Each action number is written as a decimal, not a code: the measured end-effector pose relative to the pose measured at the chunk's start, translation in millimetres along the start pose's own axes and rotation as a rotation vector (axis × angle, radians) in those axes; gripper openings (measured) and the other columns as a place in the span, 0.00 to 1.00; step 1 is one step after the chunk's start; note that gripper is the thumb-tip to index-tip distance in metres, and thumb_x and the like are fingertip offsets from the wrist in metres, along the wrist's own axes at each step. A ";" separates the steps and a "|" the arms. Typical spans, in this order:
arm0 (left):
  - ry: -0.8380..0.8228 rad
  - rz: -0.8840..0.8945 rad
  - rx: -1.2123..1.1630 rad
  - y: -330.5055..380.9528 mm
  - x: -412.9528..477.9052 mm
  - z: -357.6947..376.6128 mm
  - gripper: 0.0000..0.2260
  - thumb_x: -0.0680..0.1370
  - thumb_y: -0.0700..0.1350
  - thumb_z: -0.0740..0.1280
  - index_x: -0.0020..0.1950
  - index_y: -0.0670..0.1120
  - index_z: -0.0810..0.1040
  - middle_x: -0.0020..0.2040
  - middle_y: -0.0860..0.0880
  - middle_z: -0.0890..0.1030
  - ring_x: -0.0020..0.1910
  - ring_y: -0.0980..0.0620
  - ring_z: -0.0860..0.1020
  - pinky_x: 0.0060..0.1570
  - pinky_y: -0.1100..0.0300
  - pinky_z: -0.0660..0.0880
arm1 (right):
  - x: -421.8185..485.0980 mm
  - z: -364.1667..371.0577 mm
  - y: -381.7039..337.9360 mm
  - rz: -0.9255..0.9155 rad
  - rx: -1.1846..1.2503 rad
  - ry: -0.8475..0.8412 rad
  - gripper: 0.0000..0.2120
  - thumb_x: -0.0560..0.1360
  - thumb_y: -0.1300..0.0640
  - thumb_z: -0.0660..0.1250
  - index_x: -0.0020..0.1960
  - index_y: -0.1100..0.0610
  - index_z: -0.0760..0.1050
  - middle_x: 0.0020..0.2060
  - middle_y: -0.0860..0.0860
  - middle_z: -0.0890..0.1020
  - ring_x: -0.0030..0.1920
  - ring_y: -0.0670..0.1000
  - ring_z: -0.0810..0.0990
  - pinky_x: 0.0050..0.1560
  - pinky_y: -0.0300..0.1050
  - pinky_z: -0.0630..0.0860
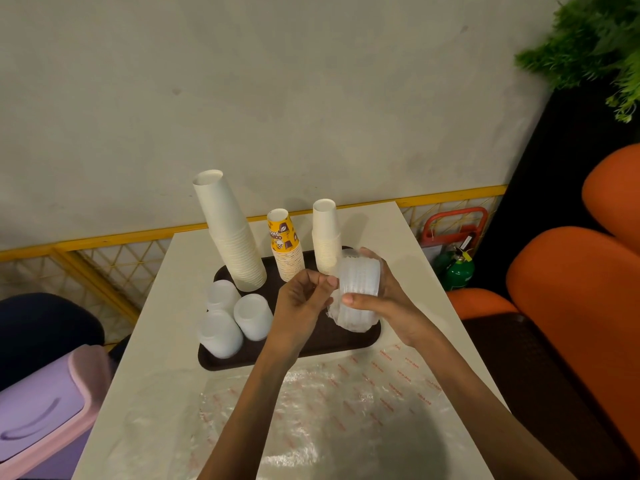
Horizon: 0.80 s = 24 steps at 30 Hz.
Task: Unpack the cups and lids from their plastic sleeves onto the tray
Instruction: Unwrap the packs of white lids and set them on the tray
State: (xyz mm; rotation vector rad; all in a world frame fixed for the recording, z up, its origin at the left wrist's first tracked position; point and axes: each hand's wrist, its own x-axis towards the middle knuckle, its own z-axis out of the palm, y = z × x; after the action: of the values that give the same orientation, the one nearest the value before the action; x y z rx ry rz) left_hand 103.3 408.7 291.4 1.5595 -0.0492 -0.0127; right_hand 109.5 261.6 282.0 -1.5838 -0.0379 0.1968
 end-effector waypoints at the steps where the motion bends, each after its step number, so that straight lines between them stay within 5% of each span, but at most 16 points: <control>1: 0.016 0.023 0.040 -1.1 0.3 0.2 0.06 0.77 0.38 0.65 0.41 0.45 0.76 0.40 0.54 0.82 0.46 0.55 0.81 0.49 0.62 0.78 | 0.4 -1.1 0.1 -0.001 0.004 0.003 0.34 0.69 0.62 0.74 0.66 0.48 0.57 0.60 0.45 0.67 0.64 0.48 0.67 0.68 0.50 0.67; 7: 0.115 0.043 0.026 -1.9 -3.5 3.5 0.05 0.79 0.38 0.63 0.45 0.46 0.74 0.42 0.51 0.82 0.43 0.58 0.82 0.45 0.62 0.79 | 1.8 -3.2 2.1 -0.012 -0.001 0.010 0.32 0.71 0.65 0.71 0.65 0.48 0.57 0.55 0.39 0.68 0.58 0.45 0.69 0.61 0.42 0.68; 13: 0.069 -0.060 -0.010 0.2 -3.4 10.0 0.08 0.75 0.42 0.68 0.54 0.44 0.76 0.50 0.49 0.80 0.54 0.50 0.79 0.50 0.59 0.80 | -0.5 -1.7 2.1 -0.009 -0.028 0.012 0.32 0.70 0.67 0.71 0.66 0.49 0.58 0.55 0.37 0.67 0.55 0.41 0.71 0.51 0.31 0.73; 17: 0.045 -0.168 -0.076 -2.9 -4.4 8.9 0.05 0.78 0.45 0.65 0.51 0.48 0.79 0.55 0.47 0.81 0.57 0.50 0.78 0.50 0.63 0.78 | -0.5 2.5 2.2 0.009 -0.026 0.029 0.36 0.70 0.66 0.71 0.72 0.55 0.57 0.65 0.51 0.67 0.65 0.50 0.69 0.69 0.51 0.67; 24: -0.052 -0.291 -0.140 -6.7 -11.9 8.5 0.13 0.74 0.55 0.65 0.56 0.52 0.77 0.61 0.48 0.78 0.60 0.50 0.76 0.52 0.57 0.78 | -2.7 0.9 6.3 0.056 0.112 -0.010 0.39 0.61 0.56 0.78 0.66 0.48 0.61 0.60 0.49 0.72 0.64 0.53 0.71 0.66 0.57 0.70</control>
State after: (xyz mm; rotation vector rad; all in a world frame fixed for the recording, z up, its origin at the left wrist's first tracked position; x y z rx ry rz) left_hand 91.3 400.6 284.5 1.4151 0.1353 -0.2811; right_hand 106.1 261.9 276.0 -1.4734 0.0095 0.2459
